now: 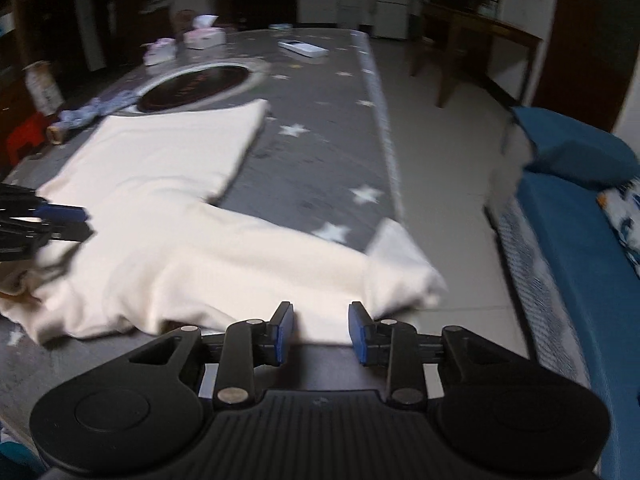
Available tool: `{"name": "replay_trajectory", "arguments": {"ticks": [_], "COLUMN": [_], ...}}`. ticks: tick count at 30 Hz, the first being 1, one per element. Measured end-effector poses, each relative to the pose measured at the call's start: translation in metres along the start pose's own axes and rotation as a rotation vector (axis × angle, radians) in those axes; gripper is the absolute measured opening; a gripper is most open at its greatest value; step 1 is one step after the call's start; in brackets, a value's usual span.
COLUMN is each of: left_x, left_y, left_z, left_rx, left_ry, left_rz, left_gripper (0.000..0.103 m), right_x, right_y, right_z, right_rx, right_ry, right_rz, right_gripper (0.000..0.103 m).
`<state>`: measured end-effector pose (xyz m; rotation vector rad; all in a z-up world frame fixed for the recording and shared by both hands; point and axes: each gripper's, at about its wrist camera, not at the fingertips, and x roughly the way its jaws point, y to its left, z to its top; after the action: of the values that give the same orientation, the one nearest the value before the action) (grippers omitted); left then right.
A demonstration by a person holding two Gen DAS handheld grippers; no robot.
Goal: Fold clothes
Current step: 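Grasp a sleeve cuff with the right gripper and lay it out flat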
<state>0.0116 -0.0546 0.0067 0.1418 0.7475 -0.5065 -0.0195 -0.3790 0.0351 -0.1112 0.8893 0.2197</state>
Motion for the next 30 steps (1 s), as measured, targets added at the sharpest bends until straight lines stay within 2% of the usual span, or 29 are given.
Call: {"name": "replay_trajectory", "arguments": {"ticks": [4,7,12,16,19,23,27,30], "left_x": [-0.004,-0.006,-0.006,-0.008,-0.009,-0.010,-0.010,-0.011], "left_y": [-0.003,-0.004,-0.005,-0.007,-0.007,-0.008,-0.008,-0.009], "left_z": [-0.005,-0.007,-0.008,-0.010,-0.011,-0.013,-0.014,-0.015], "left_rx": [0.003,-0.003,-0.012,-0.017,-0.018,-0.014,-0.010,-0.006], "left_ry": [-0.005,-0.005,-0.006,-0.009,-0.010,-0.014,-0.017,-0.020], "left_rz": [0.006,0.010,0.017,0.023,0.023,0.019,0.017,0.018], "left_gripper": [0.028,0.029,0.031,0.033,0.033,0.034,0.036,0.036], "right_x": [-0.006,-0.010,-0.015,0.009,0.032,0.042,0.025,-0.001], "right_y": [-0.013,-0.020,-0.020,-0.019,-0.018,-0.018,-0.016,-0.016], "right_z": [-0.007,-0.006,0.018,0.037,0.044,0.043,0.048,0.055], "right_rx": [0.043,0.066,0.050,0.042,0.022,-0.011,-0.043,-0.053], "right_ry": [-0.013,-0.048,-0.137,-0.099,-0.049,-0.024,-0.085,-0.196], "right_rz": [-0.071,-0.125,-0.088,-0.051,-0.075,-0.121,-0.153,-0.143], "right_gripper": [0.036,0.036,0.036,0.033,0.022,0.005,0.004,0.003]}}
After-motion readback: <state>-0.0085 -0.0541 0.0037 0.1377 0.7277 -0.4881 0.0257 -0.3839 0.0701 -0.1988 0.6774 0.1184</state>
